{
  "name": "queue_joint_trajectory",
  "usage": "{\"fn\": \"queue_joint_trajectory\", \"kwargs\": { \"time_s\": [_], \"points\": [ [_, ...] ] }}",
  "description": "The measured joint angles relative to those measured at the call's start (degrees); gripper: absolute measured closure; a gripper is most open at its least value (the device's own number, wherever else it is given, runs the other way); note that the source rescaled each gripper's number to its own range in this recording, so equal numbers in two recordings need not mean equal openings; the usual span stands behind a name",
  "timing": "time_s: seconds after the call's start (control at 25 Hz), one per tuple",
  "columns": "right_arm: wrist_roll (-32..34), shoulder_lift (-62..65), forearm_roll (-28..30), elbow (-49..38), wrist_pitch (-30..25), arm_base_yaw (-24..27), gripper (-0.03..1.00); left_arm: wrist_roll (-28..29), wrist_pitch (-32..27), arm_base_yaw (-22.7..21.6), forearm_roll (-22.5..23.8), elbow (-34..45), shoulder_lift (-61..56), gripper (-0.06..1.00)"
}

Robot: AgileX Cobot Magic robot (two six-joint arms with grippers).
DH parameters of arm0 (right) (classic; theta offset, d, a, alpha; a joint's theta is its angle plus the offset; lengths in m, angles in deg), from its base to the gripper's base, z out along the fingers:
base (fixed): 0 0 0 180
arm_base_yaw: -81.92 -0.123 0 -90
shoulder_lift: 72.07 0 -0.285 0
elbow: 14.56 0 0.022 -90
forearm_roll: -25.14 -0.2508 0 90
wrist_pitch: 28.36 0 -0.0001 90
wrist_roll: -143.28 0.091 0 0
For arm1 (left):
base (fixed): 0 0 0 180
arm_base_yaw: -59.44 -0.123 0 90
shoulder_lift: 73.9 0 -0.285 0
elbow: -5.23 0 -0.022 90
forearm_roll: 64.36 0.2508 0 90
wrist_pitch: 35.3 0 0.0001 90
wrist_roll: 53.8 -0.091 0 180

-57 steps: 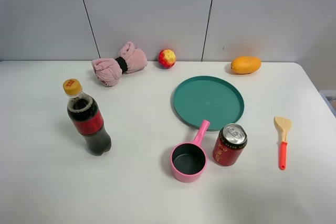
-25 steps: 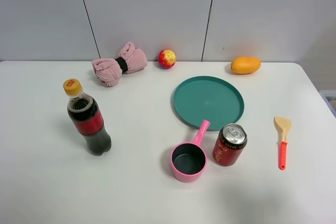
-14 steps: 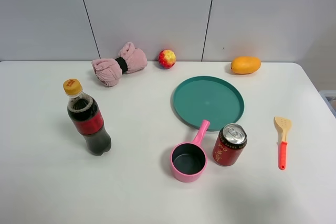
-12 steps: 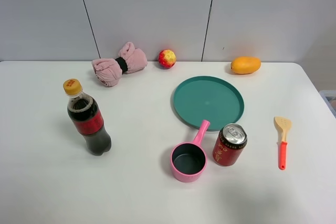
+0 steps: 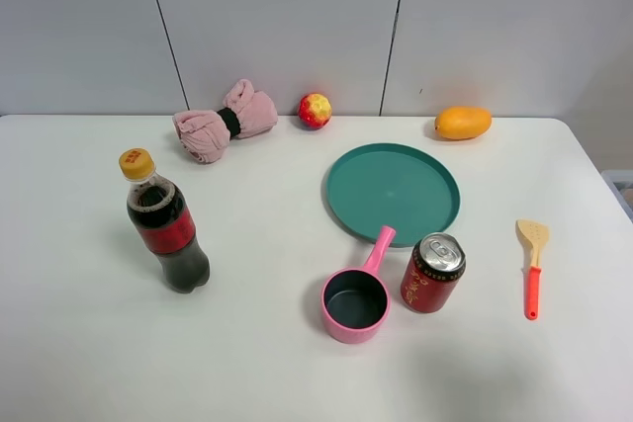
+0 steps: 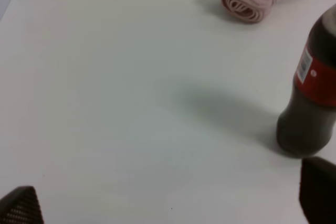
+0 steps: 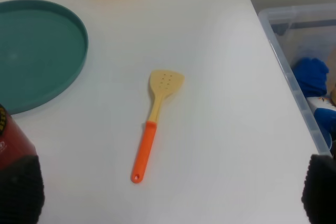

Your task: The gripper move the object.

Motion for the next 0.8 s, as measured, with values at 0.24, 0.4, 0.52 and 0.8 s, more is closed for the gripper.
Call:
{"fn": "queue_joint_trajectory", "kwargs": {
  "time_s": [0.24, 0.4, 0.52, 0.8],
  "points": [
    [0.00, 0.00, 0.00, 0.00, 0.00, 0.00, -0.03, 0.00, 0.22, 0.00, 0.00, 0.00, 0.00, -0.04],
    [0.00, 0.00, 0.00, 0.00, 0.00, 0.00, -0.03, 0.00, 0.24, 0.00, 0.00, 0.00, 0.00, -0.04],
    [0.00, 0.00, 0.00, 0.00, 0.00, 0.00, -0.03, 0.00, 0.24, 0.00, 0.00, 0.00, 0.00, -0.04],
    [0.00, 0.00, 0.00, 0.00, 0.00, 0.00, -0.03, 0.06, 0.24, 0.00, 0.00, 0.00, 0.00, -0.04]
  ]
}}
